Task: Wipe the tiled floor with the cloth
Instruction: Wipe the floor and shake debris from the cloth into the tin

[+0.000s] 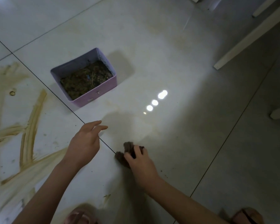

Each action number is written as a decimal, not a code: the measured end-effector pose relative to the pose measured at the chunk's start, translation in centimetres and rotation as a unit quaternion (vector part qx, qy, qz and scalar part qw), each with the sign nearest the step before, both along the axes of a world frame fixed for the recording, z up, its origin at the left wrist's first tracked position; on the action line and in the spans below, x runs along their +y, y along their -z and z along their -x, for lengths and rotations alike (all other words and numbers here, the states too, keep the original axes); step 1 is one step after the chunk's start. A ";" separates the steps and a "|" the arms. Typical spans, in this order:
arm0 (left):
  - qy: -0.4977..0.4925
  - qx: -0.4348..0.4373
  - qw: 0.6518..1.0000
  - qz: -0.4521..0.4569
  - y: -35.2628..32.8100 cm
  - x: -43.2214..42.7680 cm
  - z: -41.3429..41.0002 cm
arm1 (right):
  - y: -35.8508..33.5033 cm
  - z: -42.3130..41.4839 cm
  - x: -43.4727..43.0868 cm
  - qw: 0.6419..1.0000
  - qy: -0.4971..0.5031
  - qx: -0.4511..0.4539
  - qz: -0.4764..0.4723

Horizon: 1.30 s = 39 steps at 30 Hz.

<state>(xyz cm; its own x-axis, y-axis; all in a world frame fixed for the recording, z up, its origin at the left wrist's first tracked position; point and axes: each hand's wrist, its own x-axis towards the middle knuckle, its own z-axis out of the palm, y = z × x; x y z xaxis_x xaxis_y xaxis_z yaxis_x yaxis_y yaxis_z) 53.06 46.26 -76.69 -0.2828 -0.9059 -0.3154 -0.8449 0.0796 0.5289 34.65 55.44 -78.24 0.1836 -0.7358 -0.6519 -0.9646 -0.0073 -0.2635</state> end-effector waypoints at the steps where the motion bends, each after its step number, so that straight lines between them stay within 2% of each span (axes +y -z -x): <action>1: -0.008 0.003 1.000 -0.003 0.0 0.1 -0.5 | 0.2 -0.4 0.7 1.000 -0.009 -0.017 0.004; 4: -0.033 0.012 0.999 -0.004 -0.2 0.2 -1.4 | 1.0 -0.7 2.0 0.997 -0.006 -0.066 0.036; 7: -0.063 0.040 0.997 0.008 -0.5 0.1 -1.6 | 1.2 -0.2 0.8 0.971 0.156 -0.169 0.064; 8: -0.067 0.048 0.997 0.011 -0.6 0.1 -1.5 | 0.8 -0.1 -0.1 0.945 0.238 -0.218 0.051; 11: -0.081 0.074 0.994 0.011 -1.0 0.6 -1.6 | -1.4 -0.5 -3.1 0.825 0.419 -0.380 -0.008; 13: -0.093 0.096 0.991 0.007 -1.3 0.8 -1.6 | -3.2 -0.8 -5.7 0.769 0.455 -0.448 -0.024; 15: -0.099 0.123 0.987 -0.002 -1.8 0.4 -1.6 | -5.4 -1.1 -8.6 0.745 0.453 -0.489 -0.024; 18: -0.133 0.226 0.965 -0.027 -3.5 -1.8 -1.3 | -9.1 -1.4 -12.6 0.758 0.412 -0.505 0.003; 22: -0.174 0.423 0.887 -0.056 -6.9 -5.9 -1.0 | -13.1 -2.3 -16.6 0.800 0.357 -0.480 0.043; 24: -0.164 0.479 0.860 -0.059 -8.2 -7.5 -1.0 | -14.4 -3.2 -18.3 0.818 0.344 -0.456 0.063; 27: -0.141 0.484 0.860 -0.073 -8.8 -9.7 -1.5 | -15.8 -4.6 -20.5 0.838 0.341 -0.421 0.070; 31: -0.145 0.458 0.872 -0.095 -8.7 -12.4 -2.8 | -17.1 -5.8 -23.3 0.848 0.348 -0.400 0.019; 33: -0.143 0.441 0.882 -0.087 -8.4 -13.6 -3.5 | -17.4 -6.1 -24.6 0.881 0.309 -0.358 0.022; 36: -0.150 0.416 0.895 -0.060 -7.9 -15.3 -4.1 | -17.5 -6.3 -26.5 0.928 0.248 -0.265 0.081; 39: -0.191 0.387 0.902 -0.024 -7.5 -16.6 -4.3 | -17.4 -6.5 -28.3 0.948 0.191 -0.167 0.193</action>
<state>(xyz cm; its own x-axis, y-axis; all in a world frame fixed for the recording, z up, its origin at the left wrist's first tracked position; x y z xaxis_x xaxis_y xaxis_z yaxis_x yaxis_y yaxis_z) 57.38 29.70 -69.22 -0.1056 -0.9744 -0.1985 -0.1815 -0.1774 0.9673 41.10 27.17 -60.80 0.0049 -0.9619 -0.2732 -0.7795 0.1675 -0.6037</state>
